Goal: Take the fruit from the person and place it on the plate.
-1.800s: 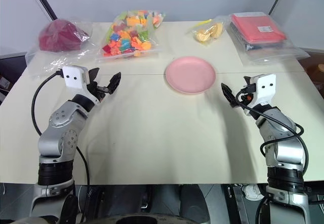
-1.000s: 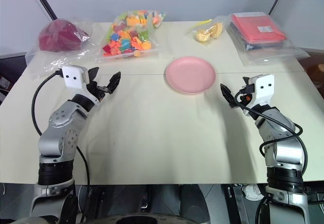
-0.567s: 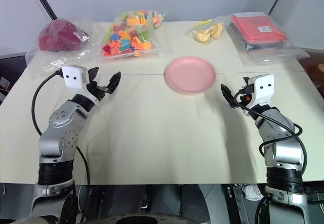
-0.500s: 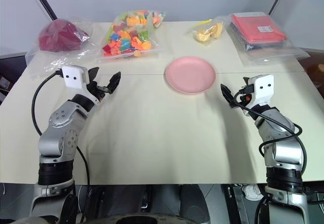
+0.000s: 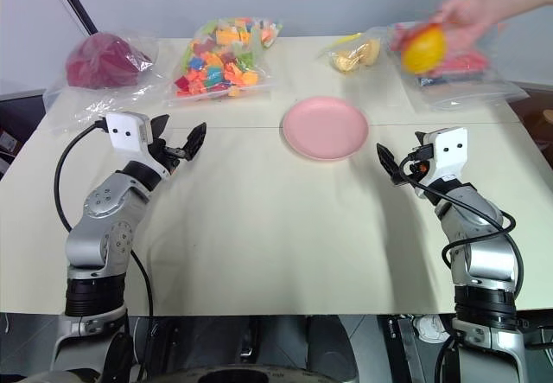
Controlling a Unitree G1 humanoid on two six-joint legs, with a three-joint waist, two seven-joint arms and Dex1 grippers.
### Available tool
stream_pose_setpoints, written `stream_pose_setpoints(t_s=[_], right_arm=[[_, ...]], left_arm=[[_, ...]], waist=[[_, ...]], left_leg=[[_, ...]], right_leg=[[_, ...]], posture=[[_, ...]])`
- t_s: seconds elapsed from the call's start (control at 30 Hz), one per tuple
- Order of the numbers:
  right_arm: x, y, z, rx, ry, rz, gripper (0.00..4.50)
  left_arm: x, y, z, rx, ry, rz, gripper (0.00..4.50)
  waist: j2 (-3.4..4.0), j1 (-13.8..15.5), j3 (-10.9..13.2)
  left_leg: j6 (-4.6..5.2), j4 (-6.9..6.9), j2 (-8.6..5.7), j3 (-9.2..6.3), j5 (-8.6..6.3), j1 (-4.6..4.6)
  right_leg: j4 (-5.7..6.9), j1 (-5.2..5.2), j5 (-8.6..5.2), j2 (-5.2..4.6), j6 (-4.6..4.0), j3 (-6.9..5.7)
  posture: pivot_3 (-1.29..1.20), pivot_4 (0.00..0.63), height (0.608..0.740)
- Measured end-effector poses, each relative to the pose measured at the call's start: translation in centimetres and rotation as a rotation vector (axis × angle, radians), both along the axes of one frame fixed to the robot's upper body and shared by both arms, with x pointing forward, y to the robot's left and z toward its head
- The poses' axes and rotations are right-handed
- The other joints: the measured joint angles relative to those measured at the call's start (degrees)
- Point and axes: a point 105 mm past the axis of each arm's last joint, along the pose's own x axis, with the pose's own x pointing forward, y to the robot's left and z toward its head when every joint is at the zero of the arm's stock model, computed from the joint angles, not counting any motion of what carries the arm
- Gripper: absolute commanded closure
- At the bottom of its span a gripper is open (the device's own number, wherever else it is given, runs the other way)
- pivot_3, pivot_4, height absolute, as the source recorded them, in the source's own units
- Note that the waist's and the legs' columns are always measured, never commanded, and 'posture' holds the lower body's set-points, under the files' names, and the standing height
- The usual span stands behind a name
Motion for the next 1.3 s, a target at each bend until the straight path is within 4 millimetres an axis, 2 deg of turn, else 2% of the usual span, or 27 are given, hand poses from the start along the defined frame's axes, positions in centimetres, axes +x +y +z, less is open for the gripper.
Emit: stream_pose_setpoints(t_s=[0.3, 0.43, 0.53, 0.73, 0.8, 0.97, 1.03, 1.17, 1.3], right_arm=[[0.0, -0.1, 0.1, -0.001, -0.002, -0.001, 0.00], [0.0, -0.7, 0.9, -0.019, -0.020, -0.015, 0.00], [-0.1, -0.7, 1.3, -0.023, -0.032, -0.015, 0.00], [-0.2, -0.7, 1.0, -0.022, -0.027, -0.017, 0.00], [-0.2, -0.7, 1.0, -0.022, -0.025, -0.019, 0.00], [-0.5, -0.8, 1.2, -0.026, -0.036, -0.034, 0.00], [-0.8, -0.8, 2.0, -0.012, -0.055, -0.044, 0.00], [-1.6, 0.3, 5.1, 0.068, -0.146, -0.032, 0.00], [-1.0, 0.9, 8.5, 0.167, -0.232, -0.032, 0.00]], left_arm=[[0.0, -0.1, 0.0, 0.001, -0.001, -0.005, 0.06], [-0.1, -0.2, 0.1, 0.013, -0.002, -0.026, 0.06], [-0.1, -0.7, 1.5, 0.057, -0.033, -0.135, 0.06], [-2.5, -3.4, 7.2, 0.190, -0.107, -0.527, 0.06], [-3.5, -4.3, 7.7, 0.230, -0.091, -0.634, 0.06], [-4.7, -5.7, 6.1, 0.276, 0.035, -0.789, 0.06], [-4.7, -5.9, 6.2, 0.278, 0.040, -0.796, 0.06], [-4.6, -6.4, 6.8, 0.271, 0.020, -0.804, 0.06], [-4.4, -6.6, 6.4, 0.258, 0.030, -0.812, 0.06]], waist=[[0.00, 0.00, 0.00], [0.00, 0.00, 0.00], [0.00, -0.01, 0.00], [0.01, -0.16, 0.00], [0.03, -0.24, -0.01], [0.02, -0.14, 0.00], [0.02, -0.12, 0.00], [0.02, -0.20, 0.00], [0.03, -0.36, 0.01]], left_leg=[[0.00, 0.00, 0.00, 0.00, 0.00, 0.00], [0.00, 0.00, 0.00, 0.00, 0.00, 0.00], [0.00, 0.00, 0.02, 0.00, 0.00, 0.00], [0.00, -0.02, 0.01, 0.00, 0.00, 0.00], [0.00, -0.04, 0.01, 0.01, 0.00, 0.03], [0.01, -0.05, 0.03, -0.01, 0.00, 0.02], [0.01, -0.04, 0.02, -0.01, 0.00, 0.01], [0.01, -0.04, 0.03, -0.01, 0.00, 0.02], [0.01, -0.04, 0.05, -0.01, 0.00, 0.03]], right_leg=[[0.00, 0.00, 0.00, 0.00, 0.00, 0.00], [0.00, 0.00, 0.00, 0.00, 0.00, 0.00], [-0.01, 0.00, 0.00, 0.03, 0.00, -0.01], [-0.02, 0.00, 0.00, 0.02, 0.00, -0.01], [-0.02, 0.01, 0.00, 0.02, 0.00, 0.00], [-0.02, 0.01, 0.00, 0.03, -0.01, 0.00], [-0.02, 0.01, 0.00, 0.02, 0.00, 0.01], [-0.02, 0.01, 0.00, 0.03, -0.01, 0.01], [-0.01, 0.00, 0.00, 0.06, -0.01, 0.01]], posture=[[0.00, 0.150, 0.740], [0.00, 0.150, 0.740], [0.00, 0.150, 0.740], [0.00, 0.150, 0.740], [0.00, 0.150, 0.740], [0.00, 0.150, 0.740], [0.00, 0.150, 0.740], [0.00, 0.150, 0.740], [0.00, 0.150, 0.740]])
